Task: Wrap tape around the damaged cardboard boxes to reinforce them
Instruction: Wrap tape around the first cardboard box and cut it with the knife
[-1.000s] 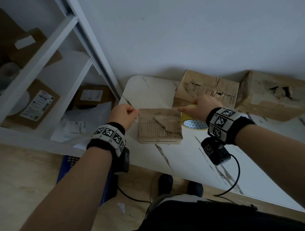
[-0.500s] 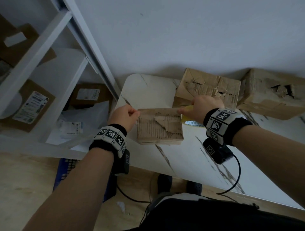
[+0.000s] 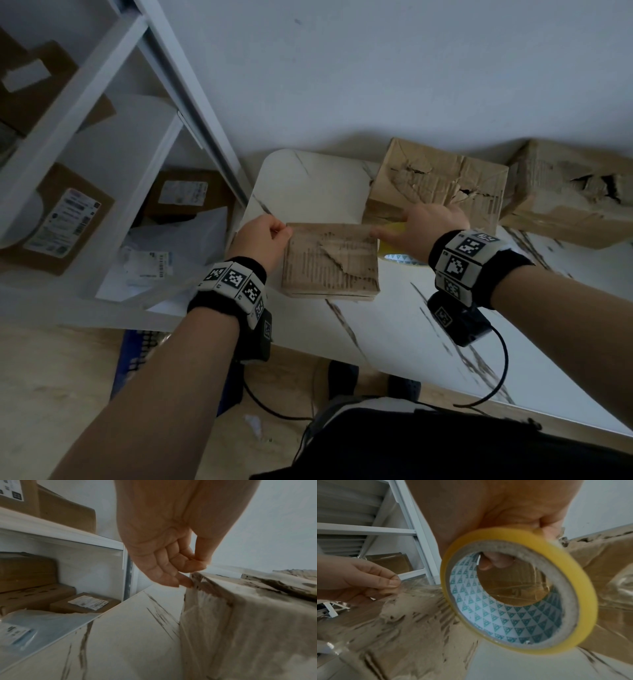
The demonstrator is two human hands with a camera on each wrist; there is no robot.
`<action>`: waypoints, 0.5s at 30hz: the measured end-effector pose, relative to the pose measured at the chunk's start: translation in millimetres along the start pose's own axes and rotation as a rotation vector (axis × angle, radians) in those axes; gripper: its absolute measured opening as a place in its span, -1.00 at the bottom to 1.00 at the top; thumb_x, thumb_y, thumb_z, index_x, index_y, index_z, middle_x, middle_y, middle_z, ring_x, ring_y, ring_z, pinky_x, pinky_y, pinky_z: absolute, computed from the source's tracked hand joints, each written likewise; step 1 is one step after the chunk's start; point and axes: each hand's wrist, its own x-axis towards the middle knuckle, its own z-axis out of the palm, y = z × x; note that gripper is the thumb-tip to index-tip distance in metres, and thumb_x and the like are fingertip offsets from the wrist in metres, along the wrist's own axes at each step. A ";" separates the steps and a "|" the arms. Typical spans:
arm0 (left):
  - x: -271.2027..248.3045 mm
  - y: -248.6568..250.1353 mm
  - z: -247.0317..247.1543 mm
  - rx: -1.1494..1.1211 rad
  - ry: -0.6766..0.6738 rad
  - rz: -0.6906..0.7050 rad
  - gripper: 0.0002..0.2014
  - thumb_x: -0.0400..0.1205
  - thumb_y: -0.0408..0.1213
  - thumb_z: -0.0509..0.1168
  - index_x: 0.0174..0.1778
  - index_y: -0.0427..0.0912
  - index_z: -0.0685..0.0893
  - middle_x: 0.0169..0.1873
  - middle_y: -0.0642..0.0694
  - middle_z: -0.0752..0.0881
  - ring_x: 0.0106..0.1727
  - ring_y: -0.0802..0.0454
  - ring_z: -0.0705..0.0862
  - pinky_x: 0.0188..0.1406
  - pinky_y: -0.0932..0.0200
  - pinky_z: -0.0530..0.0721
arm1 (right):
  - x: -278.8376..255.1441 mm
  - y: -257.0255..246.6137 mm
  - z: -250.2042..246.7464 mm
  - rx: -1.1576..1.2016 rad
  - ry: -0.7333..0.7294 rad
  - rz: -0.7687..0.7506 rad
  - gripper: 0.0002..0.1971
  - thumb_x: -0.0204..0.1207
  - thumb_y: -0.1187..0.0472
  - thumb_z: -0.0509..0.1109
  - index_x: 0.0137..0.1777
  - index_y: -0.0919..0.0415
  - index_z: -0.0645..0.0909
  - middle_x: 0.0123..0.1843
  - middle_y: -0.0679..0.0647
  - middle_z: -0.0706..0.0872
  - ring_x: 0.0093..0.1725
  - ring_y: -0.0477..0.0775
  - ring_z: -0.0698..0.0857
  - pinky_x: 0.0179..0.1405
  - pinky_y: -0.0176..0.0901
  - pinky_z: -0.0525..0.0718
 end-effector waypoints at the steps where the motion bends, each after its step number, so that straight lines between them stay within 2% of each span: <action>1: -0.5 1.7 -0.9 0.023 0.014 0.014 -0.88 0.66 -0.13 0.25 -0.15 -0.06 0.57 -0.21 -0.03 0.64 -0.06 -0.10 0.65 0.04 -0.01 0.64 | -0.1 0.7 -0.3 0.000 0.001 0.006 -0.14 0.35 -0.58 -0.07 0.07 0.15 0.68 -0.12 0.08 0.65 0.09 0.18 0.65 0.33 0.08 0.38; 6: -3.5 12.8 -6.6 0.094 0.044 0.059 -0.88 0.67 -0.08 0.22 -0.11 -0.01 0.54 -0.21 0.04 0.59 -0.10 0.00 0.58 -0.08 0.10 0.55 | -0.9 6.1 -2.8 0.007 0.002 0.028 -0.15 0.35 -0.58 -0.06 0.03 0.15 0.67 -0.14 0.08 0.64 0.08 0.19 0.65 0.31 0.09 0.40; 10: -4.0 18.5 -8.7 0.095 0.055 0.054 -0.86 0.67 -0.07 0.23 -0.13 -0.03 0.55 -0.24 0.04 0.59 -0.11 -0.01 0.58 -0.10 0.13 0.50 | -2.1 11.0 -4.6 0.050 -0.005 0.035 -0.20 0.40 -0.55 -0.04 0.03 0.13 0.70 -0.20 0.05 0.60 -0.02 0.15 0.61 0.32 0.08 0.41; 13: -4.3 22.1 -12.6 0.068 0.081 0.044 -0.86 0.66 -0.09 0.24 -0.13 -0.06 0.56 -0.22 0.02 0.59 -0.09 -0.02 0.58 -0.09 0.11 0.51 | -4.2 12.7 -2.8 0.152 -0.011 0.034 -0.26 0.43 -0.51 0.02 0.03 0.13 0.70 -0.16 0.06 0.62 0.02 0.16 0.63 0.24 0.05 0.51; 15: -5.0 24.2 -15.5 0.053 0.101 0.043 -0.86 0.66 -0.12 0.24 -0.12 -0.09 0.57 -0.22 0.01 0.59 -0.10 -0.01 0.57 -0.09 0.13 0.48 | -5.3 13.6 -2.2 0.249 -0.023 0.032 -0.34 0.46 -0.45 0.07 -0.09 0.15 0.67 -0.21 0.07 0.63 -0.04 0.16 0.63 0.15 0.02 0.58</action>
